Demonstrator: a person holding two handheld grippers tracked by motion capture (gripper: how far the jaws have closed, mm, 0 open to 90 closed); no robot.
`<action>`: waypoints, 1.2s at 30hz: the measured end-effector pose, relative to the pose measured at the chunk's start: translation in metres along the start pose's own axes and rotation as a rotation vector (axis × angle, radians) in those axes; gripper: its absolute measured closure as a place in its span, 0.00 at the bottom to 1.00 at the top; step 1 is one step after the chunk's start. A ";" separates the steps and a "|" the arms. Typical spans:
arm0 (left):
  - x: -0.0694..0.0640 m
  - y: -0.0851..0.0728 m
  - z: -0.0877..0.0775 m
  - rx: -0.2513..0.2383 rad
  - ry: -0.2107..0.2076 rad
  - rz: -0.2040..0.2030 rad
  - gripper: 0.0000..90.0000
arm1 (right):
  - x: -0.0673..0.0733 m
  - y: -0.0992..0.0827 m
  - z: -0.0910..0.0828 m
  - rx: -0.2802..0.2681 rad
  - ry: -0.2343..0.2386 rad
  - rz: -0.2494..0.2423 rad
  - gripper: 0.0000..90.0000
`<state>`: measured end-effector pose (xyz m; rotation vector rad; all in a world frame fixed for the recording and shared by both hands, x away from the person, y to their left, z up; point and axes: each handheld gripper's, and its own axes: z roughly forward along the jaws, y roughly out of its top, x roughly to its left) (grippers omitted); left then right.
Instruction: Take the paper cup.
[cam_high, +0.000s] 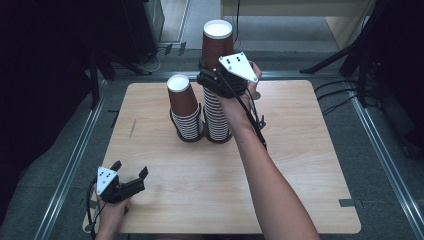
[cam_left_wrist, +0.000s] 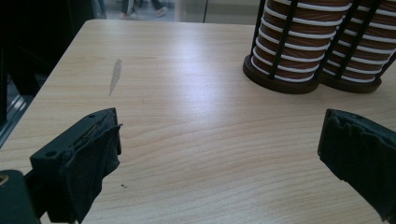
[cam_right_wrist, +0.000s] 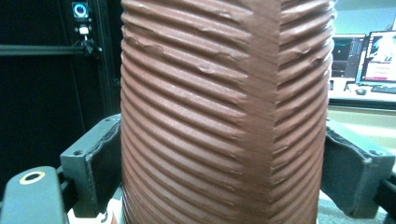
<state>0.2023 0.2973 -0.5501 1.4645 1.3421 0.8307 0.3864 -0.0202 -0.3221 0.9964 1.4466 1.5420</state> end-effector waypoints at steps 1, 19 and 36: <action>0.000 0.000 0.000 0.000 0.000 0.000 0.00 | 0.000 0.002 0.000 -0.006 -0.003 -0.007 0.14; 0.000 0.000 0.000 -0.001 -0.004 0.000 0.00 | 0.001 0.032 -0.005 -0.086 -0.011 -0.036 0.15; 0.000 0.000 0.000 -0.001 -0.004 0.000 0.00 | 0.003 0.056 -0.017 -0.143 0.011 -0.066 0.15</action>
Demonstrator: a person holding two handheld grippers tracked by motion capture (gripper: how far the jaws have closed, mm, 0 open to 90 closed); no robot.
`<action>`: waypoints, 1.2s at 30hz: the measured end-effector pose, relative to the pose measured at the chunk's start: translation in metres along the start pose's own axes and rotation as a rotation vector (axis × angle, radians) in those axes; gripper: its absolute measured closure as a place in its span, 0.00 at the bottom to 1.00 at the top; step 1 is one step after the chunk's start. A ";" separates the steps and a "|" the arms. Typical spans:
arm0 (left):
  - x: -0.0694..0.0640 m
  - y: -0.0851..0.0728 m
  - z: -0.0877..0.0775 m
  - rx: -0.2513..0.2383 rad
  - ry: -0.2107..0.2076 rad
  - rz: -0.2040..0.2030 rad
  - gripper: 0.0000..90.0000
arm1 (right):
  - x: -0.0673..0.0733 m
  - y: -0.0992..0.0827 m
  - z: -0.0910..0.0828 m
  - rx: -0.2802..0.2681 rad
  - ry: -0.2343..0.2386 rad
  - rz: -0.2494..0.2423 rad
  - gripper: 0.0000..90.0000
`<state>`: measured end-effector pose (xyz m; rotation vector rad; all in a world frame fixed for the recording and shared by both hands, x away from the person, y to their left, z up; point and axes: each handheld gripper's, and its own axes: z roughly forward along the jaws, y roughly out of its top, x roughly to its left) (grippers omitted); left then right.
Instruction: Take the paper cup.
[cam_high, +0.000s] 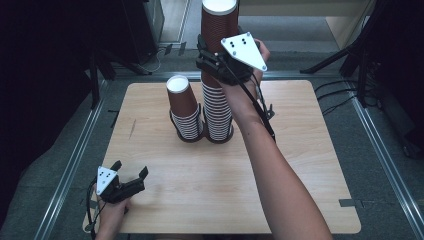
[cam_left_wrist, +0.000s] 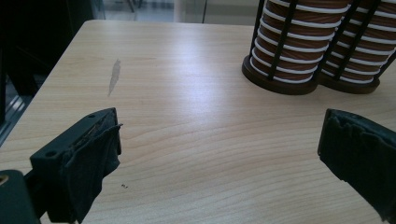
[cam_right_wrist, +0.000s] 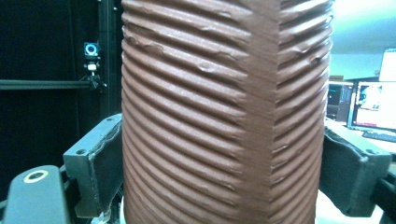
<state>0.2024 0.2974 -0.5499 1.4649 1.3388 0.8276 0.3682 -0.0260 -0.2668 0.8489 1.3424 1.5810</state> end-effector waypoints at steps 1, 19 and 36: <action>0.000 0.000 0.000 0.001 0.000 0.001 0.00 | 0.000 0.001 0.000 -0.003 0.002 -0.003 0.15; 0.000 0.000 0.000 0.001 -0.001 0.000 0.00 | -0.007 0.012 -0.007 -0.035 -0.012 0.021 0.15; 0.000 0.000 0.000 0.002 0.000 0.003 0.00 | -0.031 0.011 -0.036 -0.046 -0.021 0.004 0.15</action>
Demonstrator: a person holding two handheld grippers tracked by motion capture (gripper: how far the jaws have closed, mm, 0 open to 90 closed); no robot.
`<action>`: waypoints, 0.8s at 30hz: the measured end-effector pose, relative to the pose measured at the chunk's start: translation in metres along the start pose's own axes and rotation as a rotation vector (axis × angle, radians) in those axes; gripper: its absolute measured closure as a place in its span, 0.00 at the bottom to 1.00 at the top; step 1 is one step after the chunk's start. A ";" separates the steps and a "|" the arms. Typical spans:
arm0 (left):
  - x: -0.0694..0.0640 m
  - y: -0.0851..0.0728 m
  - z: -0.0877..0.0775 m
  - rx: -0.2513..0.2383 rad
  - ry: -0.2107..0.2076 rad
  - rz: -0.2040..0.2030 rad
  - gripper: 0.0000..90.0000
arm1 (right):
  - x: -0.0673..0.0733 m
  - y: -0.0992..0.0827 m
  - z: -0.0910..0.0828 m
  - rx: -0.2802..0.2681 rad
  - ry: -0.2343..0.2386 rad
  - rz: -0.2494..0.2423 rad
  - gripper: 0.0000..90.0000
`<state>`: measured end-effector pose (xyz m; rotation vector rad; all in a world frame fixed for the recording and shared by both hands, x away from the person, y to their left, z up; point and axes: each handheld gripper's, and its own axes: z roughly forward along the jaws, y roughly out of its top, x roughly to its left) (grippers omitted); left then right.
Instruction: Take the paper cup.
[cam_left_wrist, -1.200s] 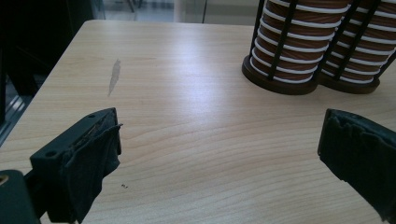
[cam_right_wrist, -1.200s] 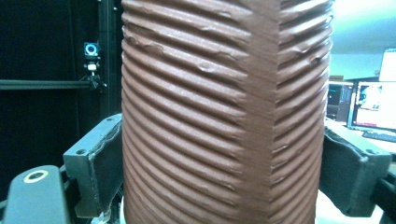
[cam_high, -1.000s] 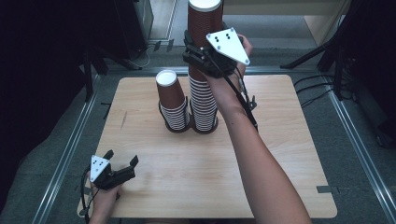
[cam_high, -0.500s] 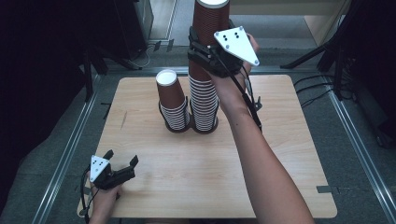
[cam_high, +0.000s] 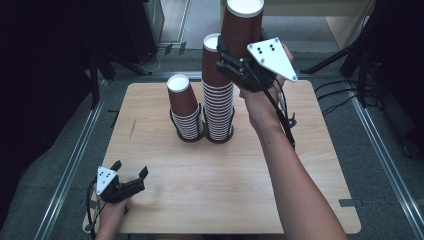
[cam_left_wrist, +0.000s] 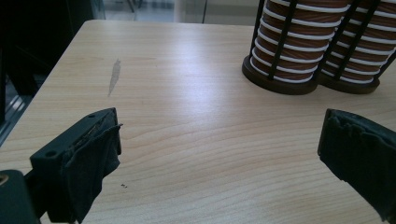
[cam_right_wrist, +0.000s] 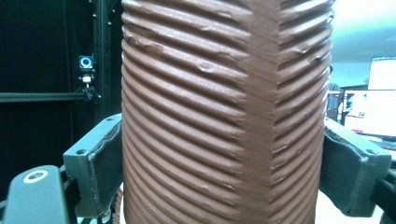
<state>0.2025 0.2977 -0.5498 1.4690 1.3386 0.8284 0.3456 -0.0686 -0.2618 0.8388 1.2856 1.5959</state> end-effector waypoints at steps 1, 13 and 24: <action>0.000 0.000 0.000 -0.001 0.000 -0.002 0.00 | -0.002 0.000 -0.002 0.001 -0.003 -0.003 0.15; -0.001 0.000 0.001 -0.002 0.004 0.001 0.00 | -0.019 -0.009 -0.020 0.010 -0.024 -0.017 0.15; -0.002 0.000 0.001 -0.002 0.004 0.003 0.00 | -0.030 -0.023 -0.031 0.035 -0.046 -0.017 0.15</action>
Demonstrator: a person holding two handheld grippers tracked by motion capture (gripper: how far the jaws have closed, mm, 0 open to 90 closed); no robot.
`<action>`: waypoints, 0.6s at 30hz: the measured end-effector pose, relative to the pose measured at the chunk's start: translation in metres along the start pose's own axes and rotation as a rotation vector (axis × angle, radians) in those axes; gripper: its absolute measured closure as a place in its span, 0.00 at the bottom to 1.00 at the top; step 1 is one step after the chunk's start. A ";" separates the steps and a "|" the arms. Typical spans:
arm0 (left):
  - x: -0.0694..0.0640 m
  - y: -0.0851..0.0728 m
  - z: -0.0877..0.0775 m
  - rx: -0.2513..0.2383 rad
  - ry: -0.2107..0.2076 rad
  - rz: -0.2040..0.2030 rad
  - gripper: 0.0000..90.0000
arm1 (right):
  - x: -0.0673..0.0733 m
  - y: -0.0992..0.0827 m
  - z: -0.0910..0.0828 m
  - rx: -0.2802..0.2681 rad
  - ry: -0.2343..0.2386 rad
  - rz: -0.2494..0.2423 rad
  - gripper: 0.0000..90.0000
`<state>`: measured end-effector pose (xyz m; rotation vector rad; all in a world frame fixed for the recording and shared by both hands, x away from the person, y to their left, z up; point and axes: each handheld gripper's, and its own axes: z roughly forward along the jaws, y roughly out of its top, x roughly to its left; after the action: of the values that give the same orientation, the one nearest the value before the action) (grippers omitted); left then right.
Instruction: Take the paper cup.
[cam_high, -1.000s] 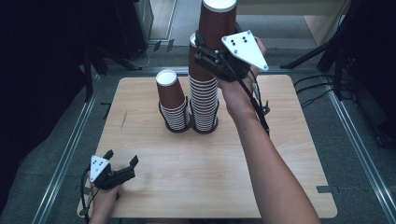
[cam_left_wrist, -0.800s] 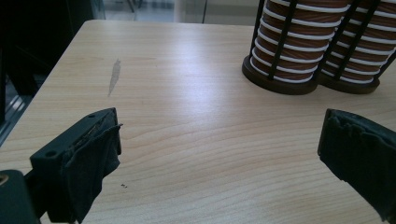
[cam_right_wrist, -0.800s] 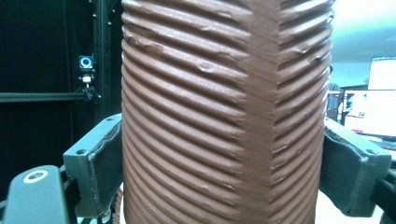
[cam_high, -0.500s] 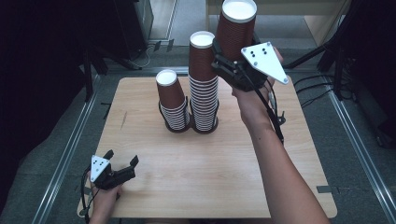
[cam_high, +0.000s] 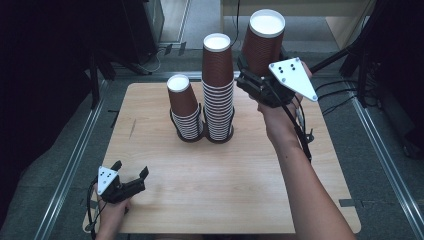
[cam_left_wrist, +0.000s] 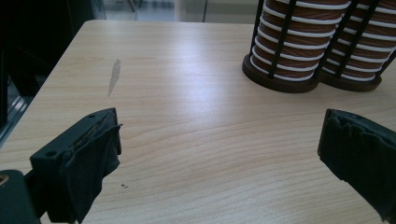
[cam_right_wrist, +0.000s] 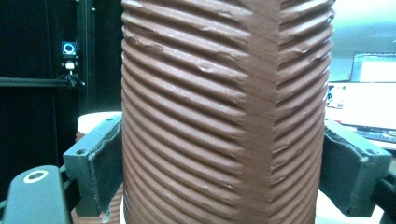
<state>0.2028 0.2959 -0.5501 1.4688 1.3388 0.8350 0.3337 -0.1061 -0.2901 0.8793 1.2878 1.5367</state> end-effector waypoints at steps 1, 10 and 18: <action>0.000 0.000 0.000 0.000 0.000 0.000 0.00 | -0.001 -0.002 -0.001 0.003 -0.002 -0.003 0.15; 0.000 0.000 0.000 0.002 0.001 0.004 0.00 | -0.008 -0.017 -0.009 0.030 -0.013 -0.009 0.15; -0.001 0.000 0.000 0.002 0.002 0.005 0.00 | -0.017 -0.031 -0.021 0.045 -0.030 0.003 0.15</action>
<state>0.2027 0.2954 -0.5503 1.4732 1.3381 0.8387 0.3257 -0.1280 -0.3245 0.9295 1.3047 1.4968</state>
